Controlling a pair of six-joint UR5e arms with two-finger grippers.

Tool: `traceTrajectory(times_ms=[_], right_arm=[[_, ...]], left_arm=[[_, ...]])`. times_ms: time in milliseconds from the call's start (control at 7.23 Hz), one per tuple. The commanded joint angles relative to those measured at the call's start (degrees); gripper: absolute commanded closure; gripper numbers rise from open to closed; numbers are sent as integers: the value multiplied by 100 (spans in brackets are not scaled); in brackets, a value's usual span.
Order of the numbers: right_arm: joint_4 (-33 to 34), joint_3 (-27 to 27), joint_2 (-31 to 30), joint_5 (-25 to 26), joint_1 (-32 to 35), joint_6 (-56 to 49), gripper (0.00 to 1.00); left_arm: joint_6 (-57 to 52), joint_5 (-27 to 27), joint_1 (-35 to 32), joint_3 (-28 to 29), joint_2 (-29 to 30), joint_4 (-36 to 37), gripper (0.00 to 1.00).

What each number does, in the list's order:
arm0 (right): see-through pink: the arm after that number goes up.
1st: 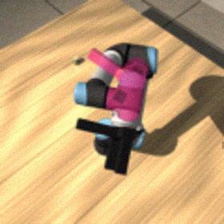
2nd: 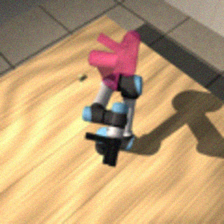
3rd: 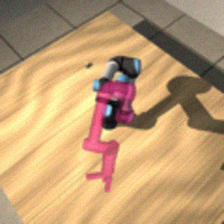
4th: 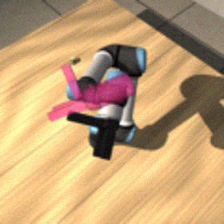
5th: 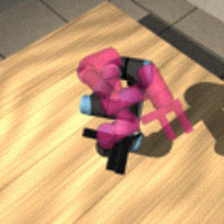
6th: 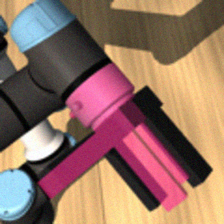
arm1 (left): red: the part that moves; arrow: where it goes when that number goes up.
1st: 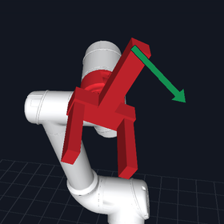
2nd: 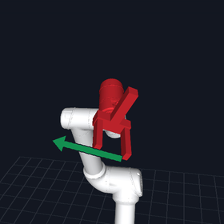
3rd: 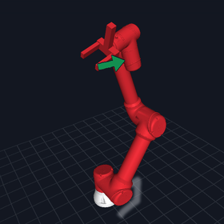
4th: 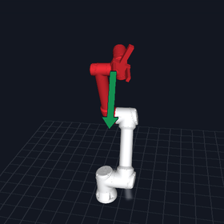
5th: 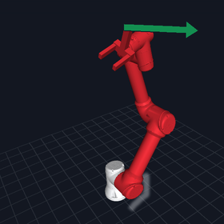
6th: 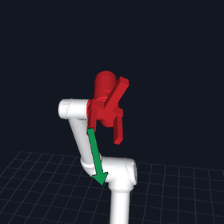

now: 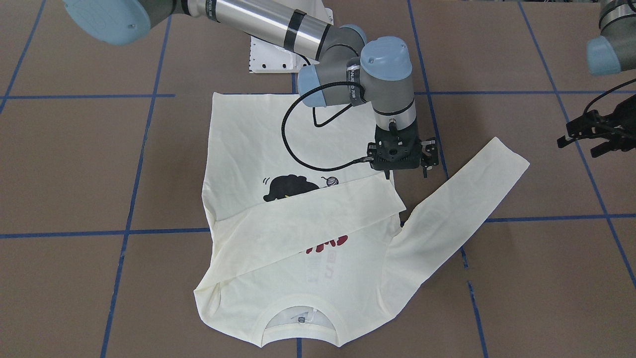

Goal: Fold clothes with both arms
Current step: 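Carry the sleeve across the shirt front toward the left gripper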

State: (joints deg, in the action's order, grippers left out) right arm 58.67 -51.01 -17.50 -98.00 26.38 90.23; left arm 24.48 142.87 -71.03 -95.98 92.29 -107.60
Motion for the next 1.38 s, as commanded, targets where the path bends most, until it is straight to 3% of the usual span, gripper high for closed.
traceTrajectory(times_ms=[0,138,277,553,692,1245], right_arm=[[999,-1868,-1390,-87,313,197,2],[1041,-2277,-1832,-610,567,188,1],[1024,-3064,-2480,-1189,822,162,1],[1067,-4167,-3354,-1361,1025,136,1],[1059,-4354,-3592,-1527,1140,136,1],[1077,-4610,-3761,-1476,1167,144,1]], left_arm=[[952,-505,710,612,-18,-777,7],[971,-532,809,868,-18,-797,14],[1145,-497,940,888,-1,-798,17],[1252,-567,1301,914,-9,-789,20],[1243,-567,1319,941,-18,-789,24],[1182,-875,1328,1028,8,-797,26]])
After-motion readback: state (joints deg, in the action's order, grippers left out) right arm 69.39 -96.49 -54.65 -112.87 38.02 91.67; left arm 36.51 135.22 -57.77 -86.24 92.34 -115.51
